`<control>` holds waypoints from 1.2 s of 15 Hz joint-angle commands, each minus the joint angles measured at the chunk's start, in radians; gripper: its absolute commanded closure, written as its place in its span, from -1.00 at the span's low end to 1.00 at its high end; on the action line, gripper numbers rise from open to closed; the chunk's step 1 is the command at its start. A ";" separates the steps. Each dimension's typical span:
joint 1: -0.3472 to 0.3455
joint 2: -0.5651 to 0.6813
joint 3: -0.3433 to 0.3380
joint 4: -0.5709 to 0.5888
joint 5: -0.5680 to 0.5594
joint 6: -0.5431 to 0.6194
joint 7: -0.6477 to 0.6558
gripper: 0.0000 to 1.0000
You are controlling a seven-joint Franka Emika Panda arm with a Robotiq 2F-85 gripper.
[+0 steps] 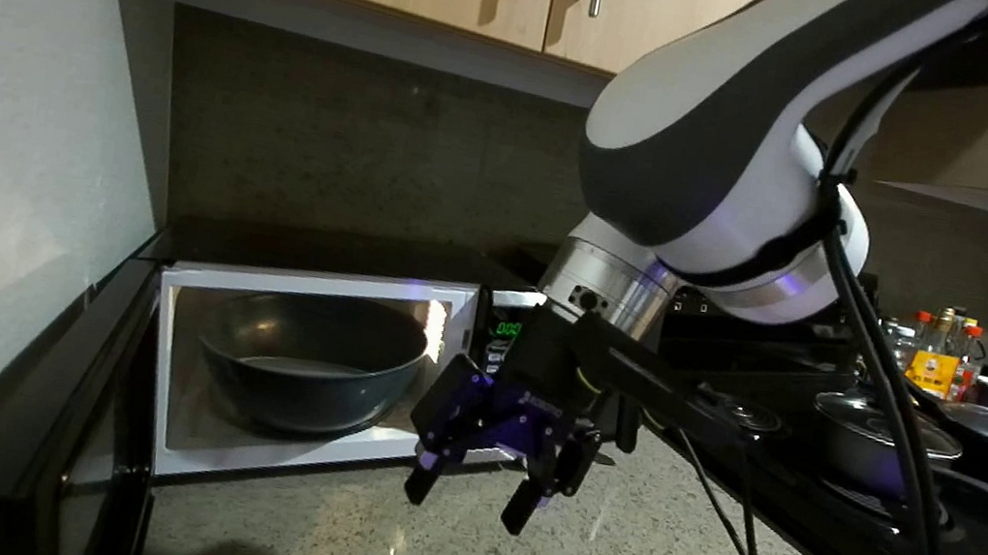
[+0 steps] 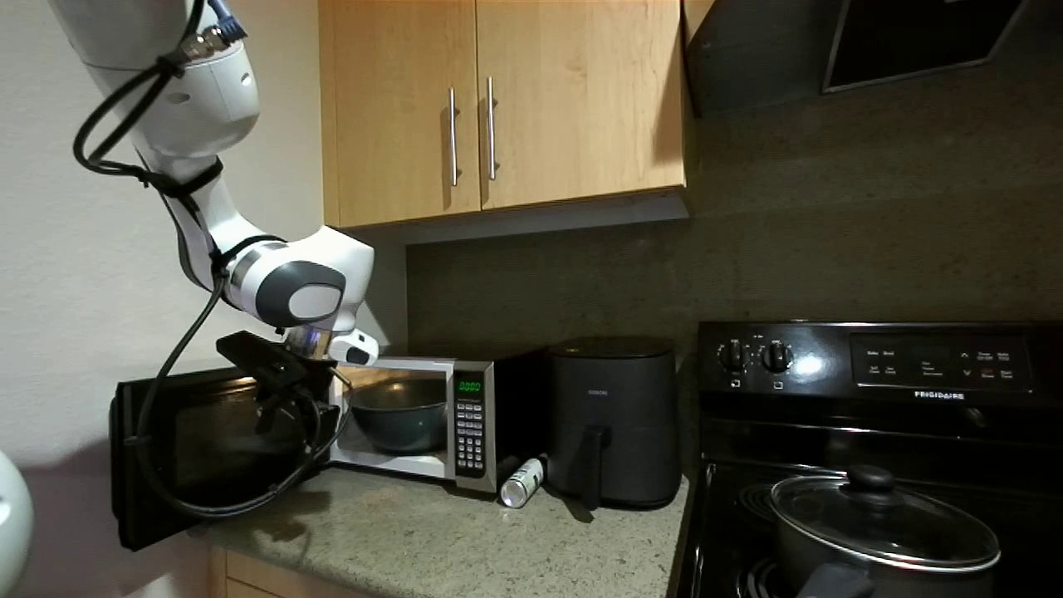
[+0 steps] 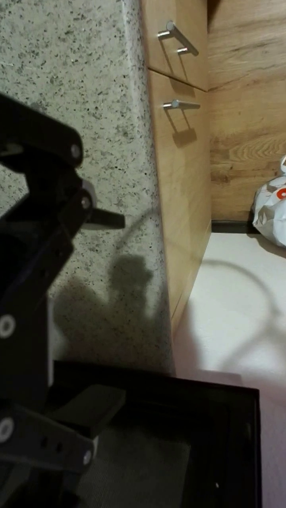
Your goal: Remove the bowl from the microwave.
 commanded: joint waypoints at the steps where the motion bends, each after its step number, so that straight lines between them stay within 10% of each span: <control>1: 0.002 0.036 0.032 0.020 0.222 0.133 -0.060 -1.00; 9: -0.009 0.253 0.089 0.238 0.743 0.518 -0.258 -1.00; 13: -0.002 0.248 0.073 0.228 0.698 0.489 -0.215 -1.00; 18: -0.008 0.416 0.092 0.439 0.861 0.724 -0.282 -1.00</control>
